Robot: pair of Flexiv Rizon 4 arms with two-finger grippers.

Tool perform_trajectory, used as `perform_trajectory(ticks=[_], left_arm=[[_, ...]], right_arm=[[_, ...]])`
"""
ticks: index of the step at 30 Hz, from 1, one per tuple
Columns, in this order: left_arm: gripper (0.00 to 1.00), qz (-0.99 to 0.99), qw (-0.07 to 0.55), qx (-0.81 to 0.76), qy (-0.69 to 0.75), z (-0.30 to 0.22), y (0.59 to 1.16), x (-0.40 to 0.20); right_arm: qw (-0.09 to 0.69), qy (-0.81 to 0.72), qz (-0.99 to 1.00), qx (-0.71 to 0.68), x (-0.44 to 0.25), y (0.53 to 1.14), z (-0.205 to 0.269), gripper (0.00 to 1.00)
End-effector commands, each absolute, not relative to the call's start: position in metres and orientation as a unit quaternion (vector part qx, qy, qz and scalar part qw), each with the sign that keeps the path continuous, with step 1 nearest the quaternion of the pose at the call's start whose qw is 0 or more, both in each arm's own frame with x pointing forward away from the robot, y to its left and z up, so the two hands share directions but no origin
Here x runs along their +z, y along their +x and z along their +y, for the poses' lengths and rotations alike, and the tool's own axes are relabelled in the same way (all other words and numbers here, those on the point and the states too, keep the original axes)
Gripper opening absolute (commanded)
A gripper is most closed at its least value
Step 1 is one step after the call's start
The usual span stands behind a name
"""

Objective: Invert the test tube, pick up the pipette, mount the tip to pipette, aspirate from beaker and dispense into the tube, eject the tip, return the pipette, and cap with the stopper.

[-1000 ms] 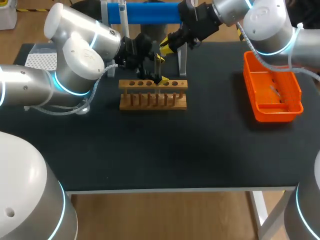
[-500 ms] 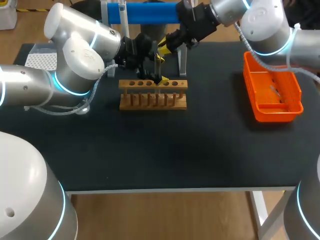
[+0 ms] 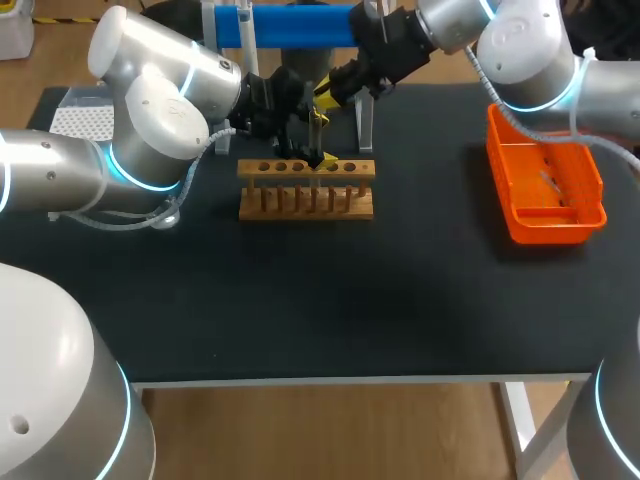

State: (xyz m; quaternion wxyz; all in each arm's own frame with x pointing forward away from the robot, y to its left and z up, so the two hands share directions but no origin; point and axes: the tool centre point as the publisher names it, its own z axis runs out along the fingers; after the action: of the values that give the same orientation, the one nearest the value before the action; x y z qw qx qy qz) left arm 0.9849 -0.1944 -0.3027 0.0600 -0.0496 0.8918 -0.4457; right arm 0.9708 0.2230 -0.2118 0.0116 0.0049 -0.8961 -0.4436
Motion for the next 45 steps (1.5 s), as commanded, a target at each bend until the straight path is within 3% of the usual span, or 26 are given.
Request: perform_trajectory(ticks=[1, 45], left_arm=[[1.00, 0.892, 0.060, -0.446, -0.049, -0.194, 0.986, -0.303], [1.00, 0.892, 0.060, -0.446, -0.049, -0.194, 0.986, -0.303]], right_arm=[[0.014, 0.006, -0.897, -0.442, -0.212, 0.974, 0.224, 0.00], [0.016, 0.001, -0.895, -0.445, -0.222, 0.980, 0.228, 0.00]])
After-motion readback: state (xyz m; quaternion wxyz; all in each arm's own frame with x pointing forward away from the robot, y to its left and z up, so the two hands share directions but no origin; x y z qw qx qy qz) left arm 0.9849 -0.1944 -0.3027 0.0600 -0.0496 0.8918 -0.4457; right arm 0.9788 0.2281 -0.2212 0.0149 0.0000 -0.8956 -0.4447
